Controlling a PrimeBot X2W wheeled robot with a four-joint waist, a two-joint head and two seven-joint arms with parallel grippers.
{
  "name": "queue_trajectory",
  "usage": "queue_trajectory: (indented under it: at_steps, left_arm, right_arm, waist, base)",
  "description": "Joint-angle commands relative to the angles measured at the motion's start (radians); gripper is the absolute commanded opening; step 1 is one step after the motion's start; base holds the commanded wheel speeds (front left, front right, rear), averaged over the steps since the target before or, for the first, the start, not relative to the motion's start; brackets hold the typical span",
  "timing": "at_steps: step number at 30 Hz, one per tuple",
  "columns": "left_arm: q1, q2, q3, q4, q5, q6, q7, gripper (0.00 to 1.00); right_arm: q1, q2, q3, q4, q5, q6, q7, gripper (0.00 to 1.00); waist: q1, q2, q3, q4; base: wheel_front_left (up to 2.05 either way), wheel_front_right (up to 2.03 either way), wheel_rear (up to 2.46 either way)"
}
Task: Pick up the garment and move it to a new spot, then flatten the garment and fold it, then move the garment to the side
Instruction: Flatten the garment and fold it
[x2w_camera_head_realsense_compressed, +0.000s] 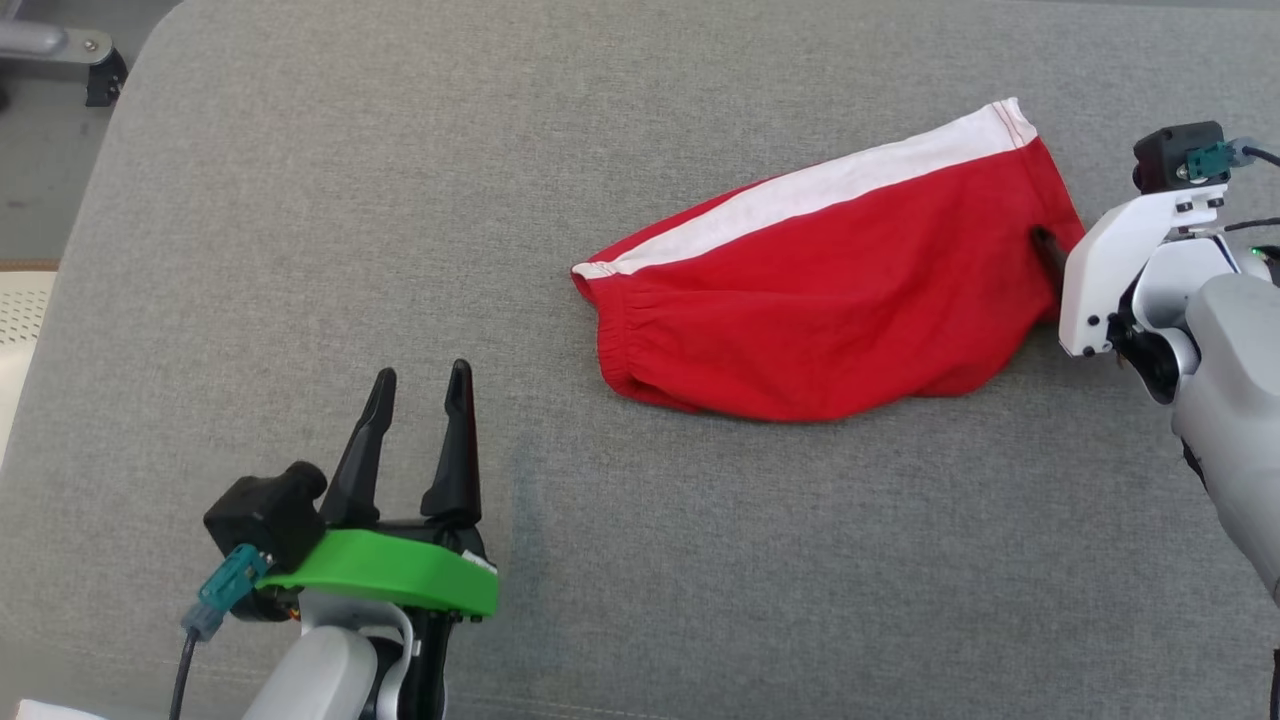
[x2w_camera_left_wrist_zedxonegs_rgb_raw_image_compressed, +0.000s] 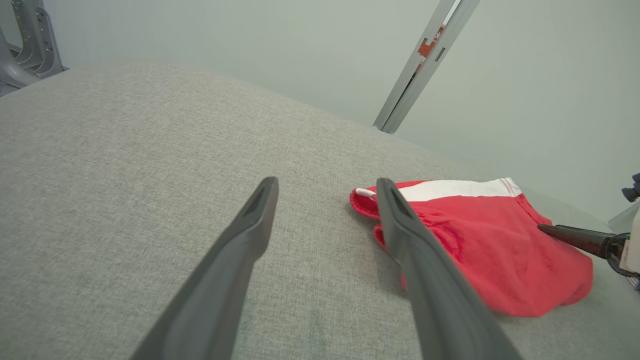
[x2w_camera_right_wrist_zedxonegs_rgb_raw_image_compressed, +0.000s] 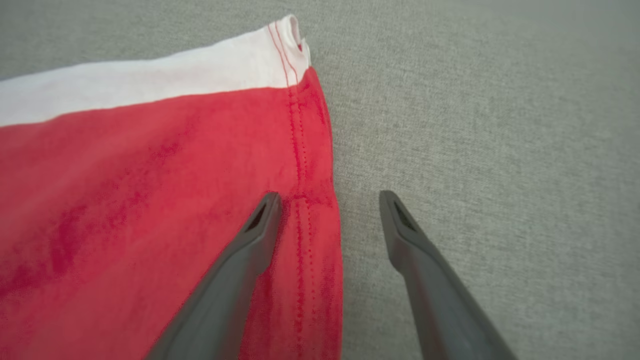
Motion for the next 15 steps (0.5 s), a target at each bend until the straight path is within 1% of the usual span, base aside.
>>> queue_trajectory:
  at_steps: [1, 5, 6, 7, 8, 9, 11, 15]
  left_arm:
    - [0.024, 0.006, 0.011, -0.007, 0.01, 0.006, -0.003, 1.0]
    - [0.053, -0.005, 0.036, -0.022, 0.026, 0.006, -0.003, 1.0]
    - [0.058, -0.009, 0.04, -0.025, 0.028, 0.004, -0.003, 1.0]
    - [0.062, -0.012, 0.043, -0.025, 0.031, 0.003, -0.003, 1.0]
    - [0.065, -0.014, 0.048, -0.026, 0.033, 0.002, -0.003, 1.0]
    - [0.067, -0.015, 0.052, -0.026, 0.036, 0.001, -0.003, 1.0]
    - [0.068, -0.016, 0.061, -0.023, 0.04, -0.001, -0.003, 1.0]
    - [0.069, -0.01, 0.068, -0.014, 0.052, -0.017, -0.003, 1.0]
  right_arm:
    - [0.021, -0.009, 0.007, -0.008, 0.022, -0.001, 0.02, 1.0]
    - [0.053, -0.018, 0.028, -0.018, 0.081, -0.001, 0.075, 1.0]
    - [0.057, -0.017, 0.029, -0.021, 0.098, -0.001, 0.083, 0.65]
    - [0.061, -0.017, 0.03, -0.023, 0.108, -0.001, 0.087, 0.47]
    - [0.064, -0.016, 0.034, -0.026, 0.118, -0.001, 0.082, 0.36]
    - [0.065, -0.014, 0.034, -0.027, 0.124, -0.001, 0.073, 0.31]
    - [0.066, -0.008, 0.035, -0.029, 0.135, -0.001, 0.048, 0.0]
    - [0.067, 0.005, 0.029, -0.031, 0.148, -0.001, -0.035, 0.0]
  waist:
    - [0.0, 0.0, -0.005, 0.009]
    - [0.0, 0.0, -0.001, 0.019]
    - [0.0, 0.0, 0.001, 0.021]
    - [0.0, 0.0, 0.002, 0.022]
    - [0.0, 0.0, 0.004, 0.022]
    - [0.0, 0.0, 0.005, 0.021]
    - [0.0, 0.0, 0.005, 0.017]
    - [0.0, 0.0, -0.006, -0.005]
  base:
    - [0.0, 0.0, 0.0]
    - [0.0, 0.0, 0.0]
    - [0.0, 0.0, 0.0]
    - [0.0, 0.0, 0.0]
    - [0.0, 0.0, 0.0]
    - [0.0, 0.0, 0.0]
    - [0.0, 0.0, 0.0]
    - [0.0, 0.0, 0.0]
